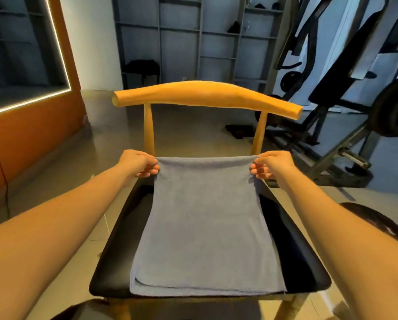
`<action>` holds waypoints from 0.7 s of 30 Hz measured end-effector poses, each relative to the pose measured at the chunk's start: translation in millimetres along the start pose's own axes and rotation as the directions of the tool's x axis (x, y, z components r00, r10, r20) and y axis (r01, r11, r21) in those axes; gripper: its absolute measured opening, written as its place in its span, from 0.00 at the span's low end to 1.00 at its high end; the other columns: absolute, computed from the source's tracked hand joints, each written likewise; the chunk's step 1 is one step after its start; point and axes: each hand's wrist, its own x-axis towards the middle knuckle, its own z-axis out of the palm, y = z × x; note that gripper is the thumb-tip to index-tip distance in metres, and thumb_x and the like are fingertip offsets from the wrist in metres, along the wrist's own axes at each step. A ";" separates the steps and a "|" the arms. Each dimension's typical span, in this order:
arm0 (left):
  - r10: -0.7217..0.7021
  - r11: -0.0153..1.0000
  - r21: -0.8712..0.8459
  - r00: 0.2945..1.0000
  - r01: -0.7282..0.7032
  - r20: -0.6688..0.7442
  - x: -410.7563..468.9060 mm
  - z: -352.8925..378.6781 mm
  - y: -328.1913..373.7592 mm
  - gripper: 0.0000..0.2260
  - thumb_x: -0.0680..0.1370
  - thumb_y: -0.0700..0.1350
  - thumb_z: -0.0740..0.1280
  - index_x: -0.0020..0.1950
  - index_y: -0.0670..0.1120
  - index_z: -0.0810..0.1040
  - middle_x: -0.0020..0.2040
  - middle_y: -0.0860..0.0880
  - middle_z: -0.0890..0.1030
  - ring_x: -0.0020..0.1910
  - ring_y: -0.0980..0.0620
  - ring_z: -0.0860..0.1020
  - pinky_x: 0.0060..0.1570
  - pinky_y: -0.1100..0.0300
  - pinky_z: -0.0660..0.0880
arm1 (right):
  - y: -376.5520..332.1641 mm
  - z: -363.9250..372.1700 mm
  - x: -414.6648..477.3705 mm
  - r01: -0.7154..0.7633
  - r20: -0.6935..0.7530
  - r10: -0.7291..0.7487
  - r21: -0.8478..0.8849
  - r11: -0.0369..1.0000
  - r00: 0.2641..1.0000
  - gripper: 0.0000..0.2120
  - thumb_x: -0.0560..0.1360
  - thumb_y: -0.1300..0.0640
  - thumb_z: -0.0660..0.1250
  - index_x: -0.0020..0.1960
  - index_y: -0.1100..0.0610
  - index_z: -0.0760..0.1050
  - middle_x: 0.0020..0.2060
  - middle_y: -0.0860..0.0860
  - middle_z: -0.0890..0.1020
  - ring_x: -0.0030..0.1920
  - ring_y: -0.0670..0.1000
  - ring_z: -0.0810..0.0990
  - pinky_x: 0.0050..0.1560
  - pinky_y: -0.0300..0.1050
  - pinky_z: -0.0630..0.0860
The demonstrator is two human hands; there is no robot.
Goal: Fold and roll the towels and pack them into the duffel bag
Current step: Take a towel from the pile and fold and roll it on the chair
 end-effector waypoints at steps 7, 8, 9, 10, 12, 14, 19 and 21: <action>0.073 0.997 -0.004 0.995 -0.073 0.068 -21.3 -13.3 -3.9 0.06 0.79 0.43 0.72 0.54 0.42 0.83 0.45 0.44 0.87 0.43 0.48 0.87 0.39 0.61 0.82 | 9.7 -14.1 -13.6 0.067 0.029 -0.068 0.025 0.997 0.997 0.05 0.78 0.63 0.71 0.54 0.61 0.81 0.40 0.59 0.87 0.40 0.57 0.88 0.45 0.51 0.86; 0.088 0.996 -0.003 0.993 -0.088 0.085 -29.7 -17.2 -5.1 0.06 0.79 0.43 0.72 0.54 0.42 0.83 0.45 0.44 0.87 0.43 0.48 0.87 0.39 0.61 0.82 | 11.3 -18.8 -20.6 0.076 0.040 -0.077 0.036 0.996 0.996 0.05 0.78 0.63 0.71 0.54 0.61 0.81 0.40 0.59 0.87 0.41 0.57 0.88 0.45 0.51 0.86; 0.103 0.995 0.004 0.990 -0.104 0.101 -39.5 -21.2 -6.4 0.06 0.79 0.43 0.72 0.54 0.42 0.83 0.44 0.44 0.87 0.43 0.47 0.87 0.39 0.60 0.82 | 12.8 -23.9 -29.2 0.086 0.052 -0.088 0.044 0.995 0.995 0.05 0.78 0.63 0.71 0.54 0.61 0.81 0.41 0.59 0.87 0.41 0.57 0.88 0.45 0.52 0.86; 0.117 0.993 0.014 0.986 -0.120 0.116 -50.3 -25.3 -8.2 0.06 0.79 0.44 0.71 0.54 0.42 0.83 0.44 0.45 0.87 0.43 0.46 0.87 0.40 0.60 0.83 | 15.2 -28.7 -39.1 0.098 0.068 -0.101 0.056 0.994 0.993 0.05 0.78 0.63 0.71 0.54 0.61 0.81 0.41 0.59 0.87 0.41 0.58 0.88 0.46 0.53 0.85; 0.149 0.988 0.021 0.979 -0.153 0.136 -73.5 -34.0 -11.5 0.06 0.80 0.44 0.71 0.53 0.42 0.83 0.44 0.44 0.87 0.43 0.45 0.87 0.42 0.58 0.83 | 20.3 -37.6 -60.0 0.124 0.094 -0.130 0.070 0.990 0.987 0.06 0.78 0.63 0.71 0.54 0.61 0.81 0.42 0.59 0.87 0.42 0.58 0.88 0.47 0.53 0.85; 0.176 0.984 0.008 0.973 -0.179 0.149 -97.1 -40.9 -15.6 0.06 0.80 0.43 0.71 0.53 0.41 0.83 0.44 0.44 0.87 0.43 0.44 0.87 0.45 0.55 0.84 | 26.5 -46.6 -80.8 0.145 0.119 -0.154 0.078 0.986 0.981 0.06 0.78 0.62 0.71 0.55 0.62 0.81 0.42 0.59 0.87 0.43 0.58 0.88 0.46 0.52 0.85; 0.236 0.966 0.069 0.956 -0.251 0.175 -153.2 -47.5 -35.0 0.04 0.79 0.41 0.70 0.52 0.42 0.81 0.43 0.46 0.87 0.42 0.46 0.87 0.42 0.58 0.84 | 47.0 -64.0 -124.4 0.141 0.162 -0.153 0.082 0.987 0.975 0.06 0.79 0.64 0.69 0.54 0.64 0.80 0.43 0.61 0.87 0.43 0.61 0.87 0.45 0.54 0.85; 0.267 0.949 0.118 0.945 -0.292 0.187 -171.6 -47.3 -46.6 0.03 0.79 0.40 0.70 0.51 0.42 0.81 0.42 0.48 0.87 0.42 0.49 0.87 0.42 0.60 0.84 | 57.3 -69.8 -139.7 0.126 0.203 -0.138 0.073 0.989 0.969 0.05 0.79 0.66 0.67 0.53 0.65 0.79 0.44 0.62 0.86 0.43 0.62 0.87 0.42 0.52 0.85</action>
